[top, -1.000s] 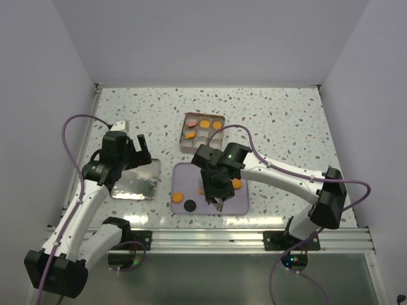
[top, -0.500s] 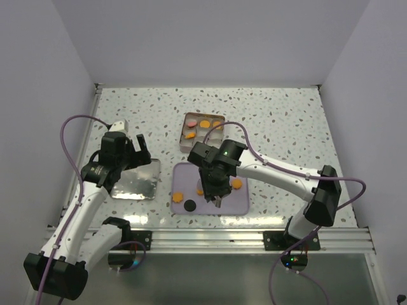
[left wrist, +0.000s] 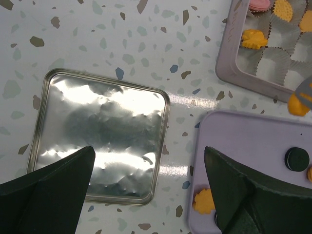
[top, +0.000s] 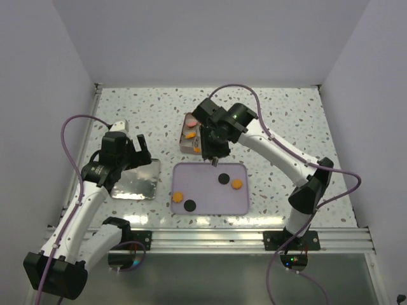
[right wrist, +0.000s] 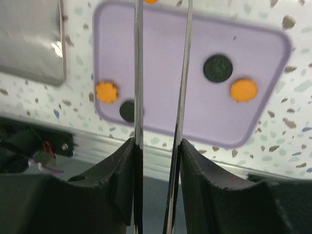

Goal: Pack the cookies

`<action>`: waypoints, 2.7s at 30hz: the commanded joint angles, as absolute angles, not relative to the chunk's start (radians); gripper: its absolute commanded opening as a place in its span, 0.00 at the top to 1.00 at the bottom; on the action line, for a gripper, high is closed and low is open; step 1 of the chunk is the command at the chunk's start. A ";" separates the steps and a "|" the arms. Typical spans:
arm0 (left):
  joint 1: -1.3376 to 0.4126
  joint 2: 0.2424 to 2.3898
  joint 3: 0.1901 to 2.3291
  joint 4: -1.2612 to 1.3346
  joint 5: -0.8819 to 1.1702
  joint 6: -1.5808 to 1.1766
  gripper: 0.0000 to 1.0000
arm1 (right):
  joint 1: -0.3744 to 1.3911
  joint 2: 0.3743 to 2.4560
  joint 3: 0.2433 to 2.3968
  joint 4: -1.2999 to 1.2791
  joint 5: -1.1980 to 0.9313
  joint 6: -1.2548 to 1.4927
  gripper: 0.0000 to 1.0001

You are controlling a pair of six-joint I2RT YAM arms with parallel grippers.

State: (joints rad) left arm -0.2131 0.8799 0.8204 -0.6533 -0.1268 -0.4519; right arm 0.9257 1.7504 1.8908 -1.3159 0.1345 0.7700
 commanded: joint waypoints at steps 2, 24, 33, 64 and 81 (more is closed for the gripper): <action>-0.235 0.887 0.822 -0.624 -0.137 -0.442 0.00 | 0.841 1.850 2.094 -1.335 0.201 0.680 0.80; -0.282 0.908 0.824 -0.632 -0.155 -0.454 0.00 | 0.719 2.097 2.295 -1.272 0.107 0.670 0.80; -0.282 0.908 0.824 -0.632 -0.164 -0.459 0.00 | 0.709 2.103 2.198 -1.232 0.063 0.686 0.80; -0.281 0.917 0.827 -0.638 -0.196 -0.469 0.00 | 0.615 2.043 2.250 -1.235 0.011 0.661 0.74; -0.281 0.911 0.827 -0.638 -0.192 -0.466 0.00 | 0.641 1.508 1.675 -1.284 0.064 0.686 0.67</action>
